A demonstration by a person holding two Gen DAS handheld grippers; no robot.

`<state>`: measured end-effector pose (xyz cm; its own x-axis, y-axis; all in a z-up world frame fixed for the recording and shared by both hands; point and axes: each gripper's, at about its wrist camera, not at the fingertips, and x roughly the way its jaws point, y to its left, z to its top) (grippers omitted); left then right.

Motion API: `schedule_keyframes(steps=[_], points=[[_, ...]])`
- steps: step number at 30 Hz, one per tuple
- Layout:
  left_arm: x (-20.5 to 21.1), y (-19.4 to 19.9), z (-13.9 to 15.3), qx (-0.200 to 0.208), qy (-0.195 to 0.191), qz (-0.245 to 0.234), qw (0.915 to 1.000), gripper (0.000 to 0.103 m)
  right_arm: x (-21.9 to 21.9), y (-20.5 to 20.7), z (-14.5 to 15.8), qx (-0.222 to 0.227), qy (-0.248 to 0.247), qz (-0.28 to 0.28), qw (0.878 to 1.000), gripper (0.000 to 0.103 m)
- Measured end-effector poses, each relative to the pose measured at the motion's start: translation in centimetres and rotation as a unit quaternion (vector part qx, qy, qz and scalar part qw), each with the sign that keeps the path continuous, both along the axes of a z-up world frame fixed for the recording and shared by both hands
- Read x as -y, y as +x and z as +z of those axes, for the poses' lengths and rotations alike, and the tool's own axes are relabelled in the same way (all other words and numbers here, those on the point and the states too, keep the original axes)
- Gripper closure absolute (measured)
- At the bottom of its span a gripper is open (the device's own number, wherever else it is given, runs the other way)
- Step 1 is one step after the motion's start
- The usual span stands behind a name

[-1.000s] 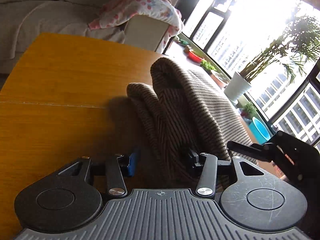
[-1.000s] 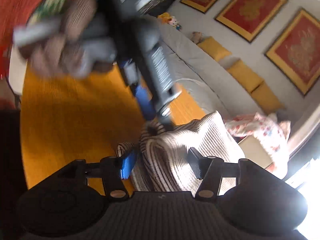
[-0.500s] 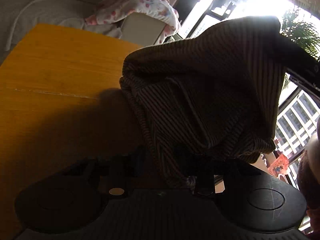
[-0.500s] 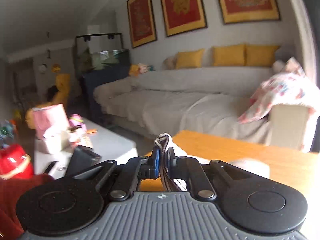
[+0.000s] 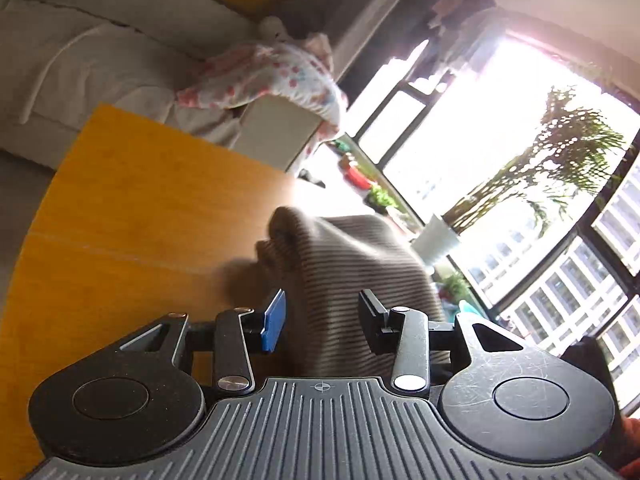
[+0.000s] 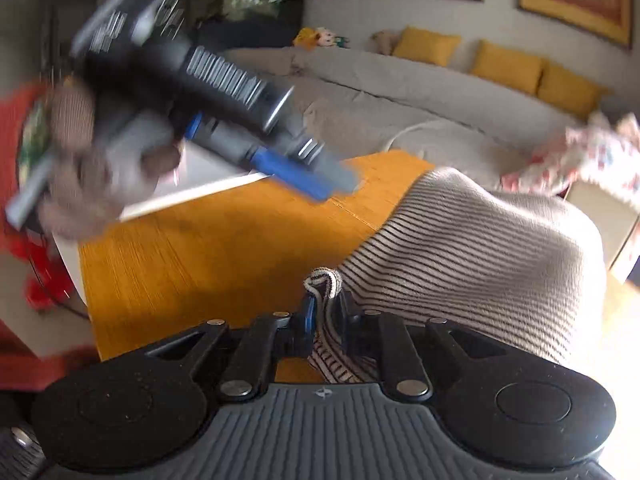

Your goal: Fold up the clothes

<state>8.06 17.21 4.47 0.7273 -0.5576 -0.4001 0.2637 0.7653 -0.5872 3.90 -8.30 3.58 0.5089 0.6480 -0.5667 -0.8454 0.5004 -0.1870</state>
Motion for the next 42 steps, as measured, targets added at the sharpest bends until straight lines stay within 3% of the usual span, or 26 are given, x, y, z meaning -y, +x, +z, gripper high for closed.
schedule_keyframes(steps=[5,7,9,12,13,14,16,19,22,24,26,29,31,33,35,36,39,42], points=[[4.8,2.5,-1.6,-0.024,0.050,-0.033,0.9979,0.057,-0.2,-0.6,0.6,0.032,-0.012,-0.004,0.999,0.082],[6.4,3.4,-2.4,-0.035,0.071,-0.040,0.9960,0.066,1.2,-0.7,1.8,0.025,0.006,0.000,1.000,0.065],[6.3,3.7,-3.4,-0.037,0.075,-0.033,0.9960,0.067,3.7,-0.4,3.5,0.008,0.040,-0.001,0.999,0.029],[6.1,3.3,-3.5,-0.036,0.076,-0.033,0.9960,0.067,8.1,0.8,5.8,-0.027,0.097,-0.036,0.994,0.019],[6.0,3.1,-3.5,-0.035,0.076,-0.034,0.9959,0.067,9.5,1.7,6.4,-0.049,0.119,-0.060,0.990,0.011],[6.0,3.0,-3.5,-0.034,0.076,-0.034,0.9959,0.067,10.8,2.7,6.5,-0.076,0.141,-0.087,0.983,0.000],[5.8,2.9,-3.6,-0.034,0.073,-0.035,0.9961,0.067,13.4,5.1,6.0,-0.149,0.186,-0.146,0.960,0.000],[5.4,3.0,-3.9,-0.037,0.063,-0.036,0.9967,0.067,15.7,7.6,2.6,-0.273,0.237,-0.209,0.909,0.000],[4.9,3.4,-4.2,-0.043,0.048,-0.039,0.9972,0.067,15.8,9.0,-1.7,-0.378,0.273,-0.226,0.855,0.000],[4.6,3.7,-4.4,-0.048,0.037,-0.041,0.9973,0.067,14.5,9.6,-3.1,-0.420,0.292,-0.205,0.834,0.001],[4.4,3.9,-4.4,-0.050,0.034,-0.037,0.9975,0.067,12.9,9.9,-2.6,-0.440,0.297,-0.183,0.827,0.002],[3.9,4.3,-4.5,-0.054,0.032,-0.025,0.9977,0.065,12.7,9.6,-0.4,-0.422,0.313,-0.145,0.838,0.005],[3.1,4.4,-4.9,-0.063,0.011,-0.020,0.9978,0.065,13.3,9.6,0.6,-0.408,0.320,-0.134,0.845,0.006],[3.0,4.2,-5.2,-0.062,0.004,-0.024,0.9978,0.065,13.9,9.7,0.4,-0.378,0.290,-0.165,0.864,0.006],[3.6,3.8,-5.2,-0.052,0.008,-0.033,0.9981,0.067,14.1,9.7,0.1,-0.316,0.213,-0.229,0.896,0.006],[4.0,3.7,-5.1,-0.046,0.016,-0.035,0.9982,0.067,14.1,9.6,0.0,-0.292,0.183,-0.245,0.906,0.002],[4.8,3.6,-4.8,-0.034,0.042,-0.036,0.9979,0.066,14.5,9.6,1.4,-0.260,0.179,-0.247,0.916,0.000],[4.8,3.6,-5.1,-0.032,0.039,-0.036,0.9980,0.066,14.1,10.2,4.1,-0.197,0.182,-0.250,0.930,0.000]])
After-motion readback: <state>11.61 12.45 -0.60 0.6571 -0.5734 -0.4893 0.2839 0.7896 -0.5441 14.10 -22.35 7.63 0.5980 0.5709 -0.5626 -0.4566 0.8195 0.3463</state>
